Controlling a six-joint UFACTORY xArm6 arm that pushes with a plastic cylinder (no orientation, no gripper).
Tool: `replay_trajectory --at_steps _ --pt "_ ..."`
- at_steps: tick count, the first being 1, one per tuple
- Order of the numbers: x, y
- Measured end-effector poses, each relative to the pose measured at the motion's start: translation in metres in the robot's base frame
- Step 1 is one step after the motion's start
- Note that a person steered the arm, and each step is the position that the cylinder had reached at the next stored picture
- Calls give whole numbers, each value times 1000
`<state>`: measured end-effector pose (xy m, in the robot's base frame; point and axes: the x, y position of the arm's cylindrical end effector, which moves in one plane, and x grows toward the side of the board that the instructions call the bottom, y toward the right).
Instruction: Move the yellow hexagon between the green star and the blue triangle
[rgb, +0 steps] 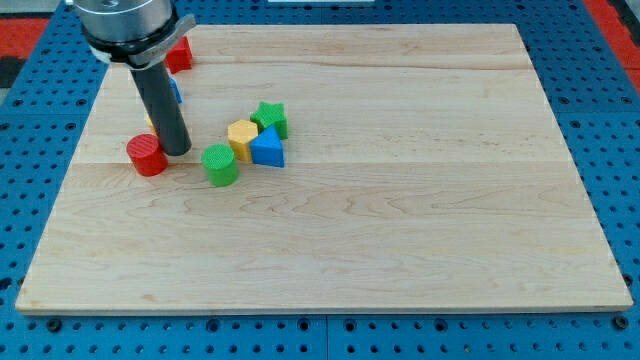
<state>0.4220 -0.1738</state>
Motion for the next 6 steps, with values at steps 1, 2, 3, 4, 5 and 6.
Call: replay_trajectory --at_steps 1,2,3,4,5,6 --pt "-2 14" --pt "-3 22" --pt "-14 70" --pt "-8 92" --pt "8 98" --pt "11 78"
